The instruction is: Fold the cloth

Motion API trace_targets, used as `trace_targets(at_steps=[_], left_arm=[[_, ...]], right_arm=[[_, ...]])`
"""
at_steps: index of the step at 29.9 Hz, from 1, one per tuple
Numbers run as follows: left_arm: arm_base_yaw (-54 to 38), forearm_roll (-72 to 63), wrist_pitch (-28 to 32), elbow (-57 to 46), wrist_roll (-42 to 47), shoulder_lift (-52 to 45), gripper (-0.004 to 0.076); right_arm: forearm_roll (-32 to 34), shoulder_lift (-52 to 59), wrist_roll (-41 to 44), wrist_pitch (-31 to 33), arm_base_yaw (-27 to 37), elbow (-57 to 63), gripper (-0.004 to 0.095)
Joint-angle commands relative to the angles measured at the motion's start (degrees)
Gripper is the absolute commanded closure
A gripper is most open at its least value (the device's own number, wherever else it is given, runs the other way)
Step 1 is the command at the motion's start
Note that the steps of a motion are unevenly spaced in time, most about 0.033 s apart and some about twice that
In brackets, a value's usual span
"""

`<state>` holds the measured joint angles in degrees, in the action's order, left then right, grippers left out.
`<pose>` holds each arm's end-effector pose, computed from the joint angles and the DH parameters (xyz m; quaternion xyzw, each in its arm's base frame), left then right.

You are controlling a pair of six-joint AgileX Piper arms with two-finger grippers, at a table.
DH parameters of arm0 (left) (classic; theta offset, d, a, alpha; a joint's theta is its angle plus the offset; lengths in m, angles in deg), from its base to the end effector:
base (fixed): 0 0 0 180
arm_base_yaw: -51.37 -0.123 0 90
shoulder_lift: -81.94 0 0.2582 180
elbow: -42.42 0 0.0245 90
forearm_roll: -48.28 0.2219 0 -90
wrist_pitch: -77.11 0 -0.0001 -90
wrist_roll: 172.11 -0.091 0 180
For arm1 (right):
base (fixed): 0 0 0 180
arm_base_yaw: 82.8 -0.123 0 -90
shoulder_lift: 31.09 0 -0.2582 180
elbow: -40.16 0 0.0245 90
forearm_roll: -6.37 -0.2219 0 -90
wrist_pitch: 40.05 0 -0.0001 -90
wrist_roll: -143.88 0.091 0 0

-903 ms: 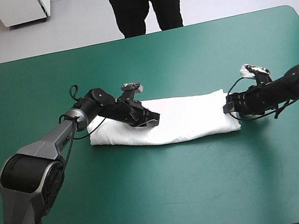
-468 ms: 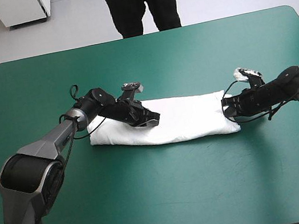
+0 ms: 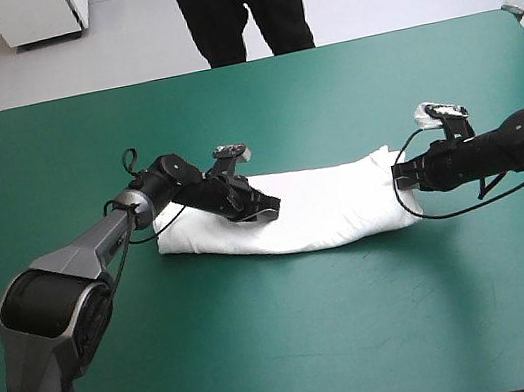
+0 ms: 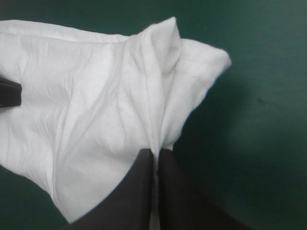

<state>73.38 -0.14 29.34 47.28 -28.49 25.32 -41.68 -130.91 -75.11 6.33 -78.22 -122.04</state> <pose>0.3344 -0.1896 0.1857 0.2345 0.9063 -0.3181 0.1498 0.2901 0.0260 0.2281 -0.0410 0.9341 0.2601 0.2409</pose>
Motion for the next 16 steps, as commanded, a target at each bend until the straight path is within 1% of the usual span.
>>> trace_targets(at_steps=[1, 9, 12, 16], left_arm=[[0.2, -0.5, -0.2, 1.2, 0.5, -2.5, 0.0733], [0.2, -0.5, 0.2, 1.2, 0.5, -2.5, 0.0733], [0.2, -0.5, 0.5, 1.2, 0.5, -2.5, 0.0733], [0.2, -0.5, 1.7, 1.2, 0.5, -2.6, 0.0733]], right_arm=[[-2.0, 3.4, -0.8, 1.1, -0.1, -1.2, 0.0920], [-5.7, 3.9, -1.2, 2.2, -0.1, -1.3, 0.0919], [-6.2, 4.0, -1.2, 4.0, -0.2, -2.7, 0.0919], [-5.9, 4.0, -0.3, 4.4, -2.4, -5.6, 0.0919]])
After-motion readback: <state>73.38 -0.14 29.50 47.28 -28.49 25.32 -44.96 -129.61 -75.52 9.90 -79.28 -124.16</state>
